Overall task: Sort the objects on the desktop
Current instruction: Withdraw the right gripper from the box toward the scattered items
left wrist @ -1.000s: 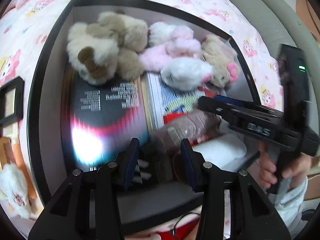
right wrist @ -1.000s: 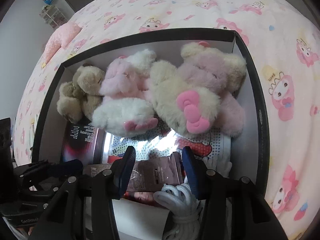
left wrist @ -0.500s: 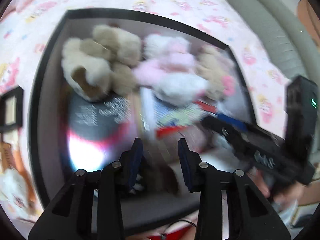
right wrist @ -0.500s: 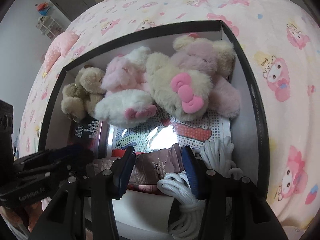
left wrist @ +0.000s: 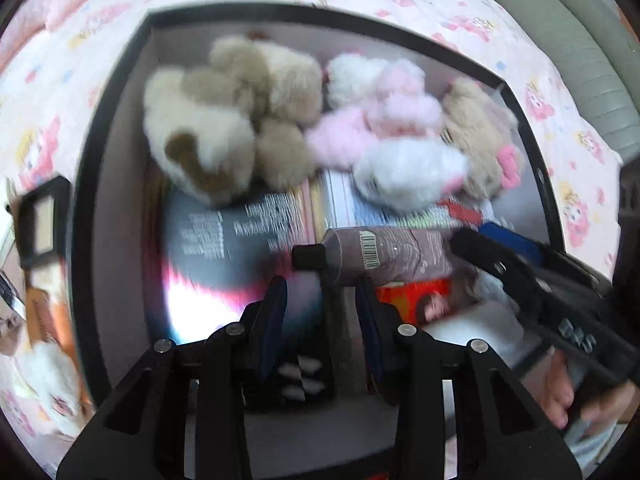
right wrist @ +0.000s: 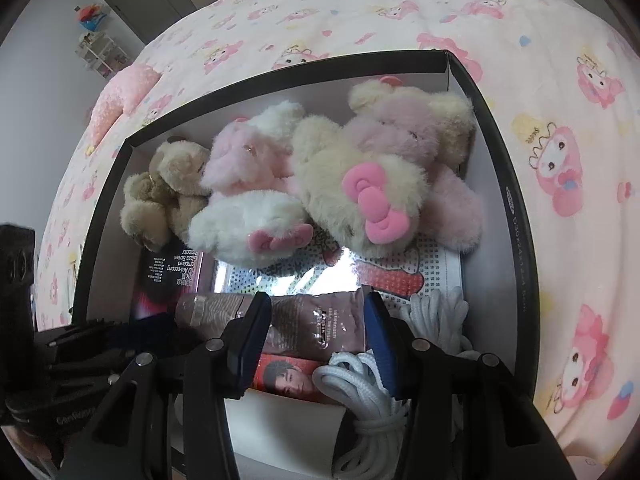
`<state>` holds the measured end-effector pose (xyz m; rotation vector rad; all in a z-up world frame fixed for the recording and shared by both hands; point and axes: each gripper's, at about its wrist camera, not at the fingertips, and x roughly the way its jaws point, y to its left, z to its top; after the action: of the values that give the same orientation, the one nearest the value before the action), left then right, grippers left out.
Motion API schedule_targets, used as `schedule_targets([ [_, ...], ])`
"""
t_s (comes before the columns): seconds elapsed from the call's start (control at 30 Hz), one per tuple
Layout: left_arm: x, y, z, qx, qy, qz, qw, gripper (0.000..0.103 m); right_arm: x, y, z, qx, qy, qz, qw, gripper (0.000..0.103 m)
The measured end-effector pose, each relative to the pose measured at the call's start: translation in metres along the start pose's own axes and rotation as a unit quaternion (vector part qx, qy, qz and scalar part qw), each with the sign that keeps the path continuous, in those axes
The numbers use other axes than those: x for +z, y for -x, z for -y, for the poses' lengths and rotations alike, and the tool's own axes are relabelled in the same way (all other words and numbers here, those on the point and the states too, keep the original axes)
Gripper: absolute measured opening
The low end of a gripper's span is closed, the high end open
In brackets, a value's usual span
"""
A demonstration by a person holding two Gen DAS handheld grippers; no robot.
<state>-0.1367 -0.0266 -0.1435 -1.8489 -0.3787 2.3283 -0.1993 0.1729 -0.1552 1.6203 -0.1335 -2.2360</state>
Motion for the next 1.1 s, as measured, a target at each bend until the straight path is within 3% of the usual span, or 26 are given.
schedule_targets([
  [0.07, 0.003, 0.007, -0.003, -0.039, 0.012, 0.010, 0.9991, 0.034, -0.001, 0.007, 0.002, 0.006, -0.006, 0.014, 1.000, 0.042],
  [0.2, 0.009, 0.012, -0.003, -0.054, 0.019, 0.040, 0.9975, 0.034, 0.000, 0.019, 0.006, 0.011, -0.011, 0.048, 0.999, 0.041],
  [0.33, 0.025, 0.000, -0.001, -0.052, 0.025, 0.028, 0.9979, 0.034, 0.000, 0.008, -0.004, -0.006, 0.004, 0.031, 0.999, 0.041],
  [0.4, 0.039, -0.009, 0.021, -0.038, 0.013, 0.019, 0.9990, 0.034, -0.003, 0.007, 0.006, 0.005, -0.008, 0.009, 1.000, 0.041],
  [0.53, 0.049, -0.006, 0.028, -0.076, 0.013, 0.030, 0.9966, 0.035, -0.002, 0.001, 0.001, -0.019, 0.005, 0.003, 1.000, 0.041],
  [0.6, 0.052, -0.014, 0.032, -0.062, 0.009, 0.016, 0.9979, 0.034, 0.002, 0.000, 0.003, -0.007, -0.009, 0.004, 1.000, 0.041],
  [0.9, 0.043, -0.025, 0.025, -0.077, 0.022, -0.018, 0.9966, 0.034, -0.008, -0.004, 0.001, 0.012, 0.003, -0.022, 1.000, 0.040],
  [1.03, 0.041, -0.021, 0.024, -0.087, 0.019, -0.014, 0.9959, 0.034, -0.016, -0.003, 0.003, 0.011, -0.002, -0.024, 1.000, 0.040],
  [1.1, 0.041, -0.012, 0.024, -0.064, 0.014, 0.010, 0.9978, 0.034, -0.021, -0.002, 0.005, 0.020, -0.012, -0.022, 0.999, 0.041],
])
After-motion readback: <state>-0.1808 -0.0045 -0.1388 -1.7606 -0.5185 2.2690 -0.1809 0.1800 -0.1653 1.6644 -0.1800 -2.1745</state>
